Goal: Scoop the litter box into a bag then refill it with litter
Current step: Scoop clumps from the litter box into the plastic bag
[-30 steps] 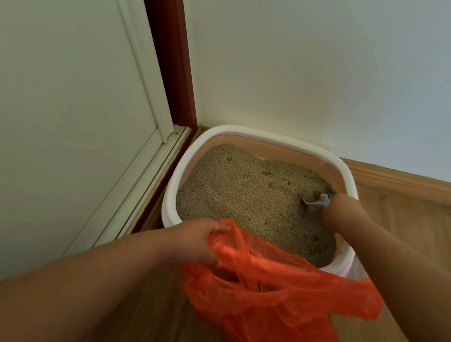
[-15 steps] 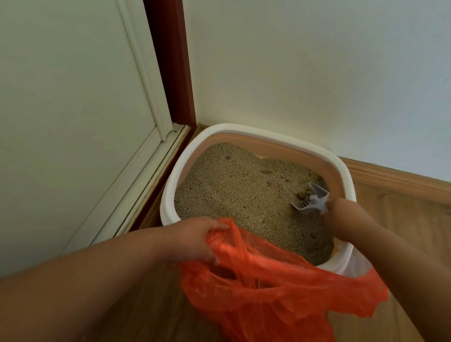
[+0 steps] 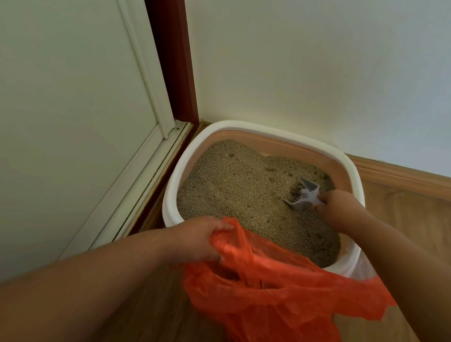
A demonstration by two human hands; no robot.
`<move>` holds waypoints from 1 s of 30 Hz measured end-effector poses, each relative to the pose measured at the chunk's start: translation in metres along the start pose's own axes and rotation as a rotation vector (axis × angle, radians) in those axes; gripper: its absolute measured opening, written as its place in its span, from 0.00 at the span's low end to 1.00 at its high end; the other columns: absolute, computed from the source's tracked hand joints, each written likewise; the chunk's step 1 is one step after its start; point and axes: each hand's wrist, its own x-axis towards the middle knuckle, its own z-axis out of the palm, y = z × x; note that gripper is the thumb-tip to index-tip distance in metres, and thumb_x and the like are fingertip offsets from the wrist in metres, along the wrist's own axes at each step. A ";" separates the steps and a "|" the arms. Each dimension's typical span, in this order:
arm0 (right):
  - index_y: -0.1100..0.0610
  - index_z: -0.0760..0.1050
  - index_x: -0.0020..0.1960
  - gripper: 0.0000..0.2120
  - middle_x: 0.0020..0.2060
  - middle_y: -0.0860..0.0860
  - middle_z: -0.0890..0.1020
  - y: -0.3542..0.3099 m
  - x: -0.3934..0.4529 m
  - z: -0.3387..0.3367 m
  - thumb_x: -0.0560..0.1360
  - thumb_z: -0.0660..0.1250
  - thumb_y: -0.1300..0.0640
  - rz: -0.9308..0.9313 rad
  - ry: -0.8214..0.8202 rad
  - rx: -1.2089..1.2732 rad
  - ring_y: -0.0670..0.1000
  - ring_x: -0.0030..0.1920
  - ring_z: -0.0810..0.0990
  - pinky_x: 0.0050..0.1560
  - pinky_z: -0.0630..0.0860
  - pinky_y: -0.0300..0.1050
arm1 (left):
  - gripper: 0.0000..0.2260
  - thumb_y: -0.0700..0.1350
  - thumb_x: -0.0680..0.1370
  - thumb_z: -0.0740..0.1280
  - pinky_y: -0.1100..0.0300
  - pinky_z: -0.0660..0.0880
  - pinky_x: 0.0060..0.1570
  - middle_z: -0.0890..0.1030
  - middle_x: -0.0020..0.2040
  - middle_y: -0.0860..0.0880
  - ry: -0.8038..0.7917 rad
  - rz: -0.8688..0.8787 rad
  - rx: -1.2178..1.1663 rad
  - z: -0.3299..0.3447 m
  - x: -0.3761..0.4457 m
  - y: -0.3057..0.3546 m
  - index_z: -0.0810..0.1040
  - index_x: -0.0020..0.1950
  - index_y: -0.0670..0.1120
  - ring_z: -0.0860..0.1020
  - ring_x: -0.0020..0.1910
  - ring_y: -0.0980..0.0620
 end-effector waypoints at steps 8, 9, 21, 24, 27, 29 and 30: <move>0.58 0.80 0.60 0.13 0.39 0.51 0.81 -0.016 0.019 0.008 0.81 0.63 0.53 -0.009 0.004 0.095 0.49 0.37 0.79 0.31 0.70 0.40 | 0.29 0.48 0.76 0.77 0.62 0.74 0.64 0.76 0.71 0.55 -0.019 -0.005 -0.054 -0.004 0.007 -0.005 0.74 0.75 0.59 0.77 0.65 0.55; 0.58 0.80 0.61 0.13 0.39 0.51 0.80 -0.019 0.022 0.009 0.82 0.63 0.53 -0.013 0.006 0.111 0.49 0.37 0.79 0.31 0.69 0.40 | 0.29 0.48 0.75 0.78 0.61 0.75 0.65 0.77 0.70 0.55 -0.021 -0.013 -0.067 -0.004 0.008 -0.006 0.74 0.74 0.60 0.78 0.64 0.56; 0.64 0.78 0.59 0.13 0.45 0.60 0.81 -0.076 0.049 0.021 0.83 0.59 0.59 0.019 -0.002 0.230 0.57 0.40 0.78 0.30 0.69 0.42 | 0.27 0.47 0.75 0.78 0.62 0.75 0.65 0.79 0.68 0.56 -0.049 -0.005 -0.117 -0.001 0.014 -0.015 0.76 0.73 0.58 0.79 0.63 0.57; 0.63 0.76 0.64 0.14 0.49 0.61 0.81 -0.096 0.048 0.025 0.83 0.57 0.62 0.021 0.020 0.228 0.59 0.44 0.81 0.38 0.78 0.48 | 0.26 0.48 0.76 0.77 0.62 0.74 0.65 0.78 0.69 0.56 -0.059 0.005 -0.099 -0.002 0.015 -0.017 0.76 0.73 0.59 0.78 0.64 0.57; 0.63 0.74 0.69 0.16 0.52 0.62 0.82 -0.111 0.048 0.040 0.84 0.56 0.62 0.053 0.056 0.341 0.58 0.44 0.79 0.41 0.76 0.50 | 0.26 0.48 0.76 0.76 0.66 0.74 0.63 0.78 0.69 0.57 -0.062 0.025 -0.093 -0.003 0.015 -0.017 0.76 0.74 0.58 0.78 0.63 0.59; 0.62 0.74 0.69 0.17 0.50 0.61 0.82 -0.117 0.051 0.053 0.84 0.57 0.61 0.117 0.104 0.512 0.58 0.43 0.80 0.38 0.73 0.45 | 0.26 0.47 0.76 0.77 0.68 0.74 0.61 0.79 0.68 0.57 -0.059 0.031 -0.099 -0.003 0.016 -0.017 0.76 0.74 0.57 0.78 0.62 0.60; 0.63 0.75 0.68 0.16 0.48 0.61 0.82 -0.121 0.051 0.058 0.83 0.58 0.60 0.160 0.128 0.590 0.58 0.41 0.80 0.35 0.72 0.44 | 0.26 0.47 0.76 0.77 0.69 0.73 0.61 0.79 0.68 0.57 -0.055 0.039 -0.095 -0.003 0.016 -0.018 0.76 0.73 0.57 0.78 0.62 0.61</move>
